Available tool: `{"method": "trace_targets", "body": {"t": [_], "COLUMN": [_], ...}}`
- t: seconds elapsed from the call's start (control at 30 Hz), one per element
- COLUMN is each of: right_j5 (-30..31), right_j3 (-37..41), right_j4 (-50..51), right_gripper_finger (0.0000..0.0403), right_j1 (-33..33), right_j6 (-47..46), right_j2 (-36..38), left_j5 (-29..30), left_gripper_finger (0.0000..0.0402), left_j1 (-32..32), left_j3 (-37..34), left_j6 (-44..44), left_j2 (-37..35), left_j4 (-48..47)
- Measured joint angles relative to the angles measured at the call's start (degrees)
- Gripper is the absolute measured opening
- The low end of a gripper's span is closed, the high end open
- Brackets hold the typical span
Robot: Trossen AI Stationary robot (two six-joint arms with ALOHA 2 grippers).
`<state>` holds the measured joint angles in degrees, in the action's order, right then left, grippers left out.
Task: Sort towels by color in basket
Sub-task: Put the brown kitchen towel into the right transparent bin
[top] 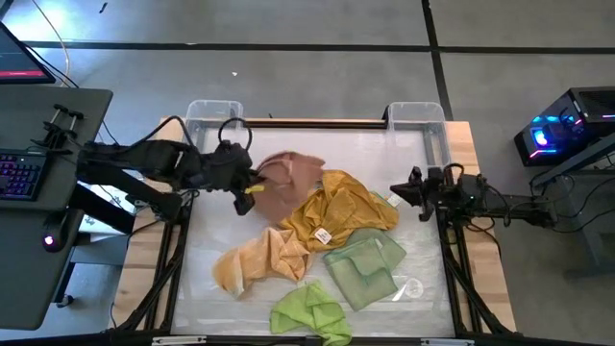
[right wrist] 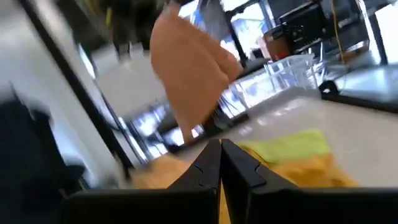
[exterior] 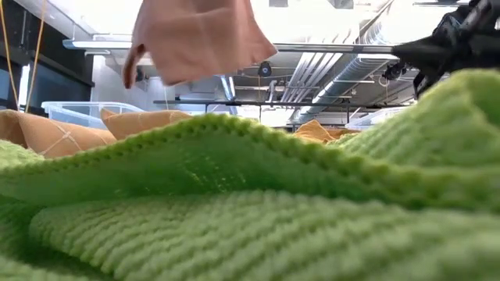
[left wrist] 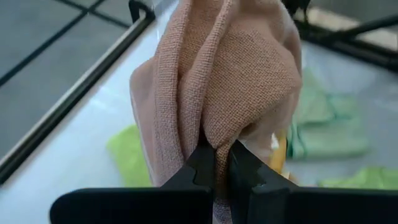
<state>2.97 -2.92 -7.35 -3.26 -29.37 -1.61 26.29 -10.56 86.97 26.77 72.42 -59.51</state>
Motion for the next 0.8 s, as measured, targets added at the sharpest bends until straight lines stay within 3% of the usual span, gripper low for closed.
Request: {"method": "trace_targets", "body": {"t": [0.07,0.2,0.33,0.47,0.67,0.8], "right_j5": [0.4,-0.9,5.2,8.9,9.0,6.7], "right_j3": [0.0,0.0,0.0,0.0,-6.3,-15.9], "right_j4": [-4.0,-15.8,-30.2,-38.4,-31.4,-21.7], "right_gripper_finger": [0.0001,0.0001,0.0001,0.0001,0.0008,0.0051], "right_j1": [0.0,0.1,0.1,0.1,0.1,0.1], "right_j6": [-4.7,-5.1,-5.3,-5.3,-7.4,-3.1], "right_j2": [-0.1,-1.5,-3.2,-5.4,-13.7,-23.2], "left_j5": [0.0,-0.1,-0.1,-2.6,-6.5,-8.4], "left_gripper_finger": [0.0000,0.0000,0.0000,0.0000,0.0000,0.0000], "left_j1": [1.2,3.6,5.9,8.1,11.8,14.3], "left_j3": [-0.6,-0.9,-0.9,-0.9,-0.9,-0.9], "left_j6": [-1.7,-4.4,-7.4,-10.0,-12.4,-11.6], "left_j2": [0.4,1.8,3.5,5.3,8.6,10.5], "left_j4": [2.7,6.5,9.1,12.6,16.8,17.5]}}
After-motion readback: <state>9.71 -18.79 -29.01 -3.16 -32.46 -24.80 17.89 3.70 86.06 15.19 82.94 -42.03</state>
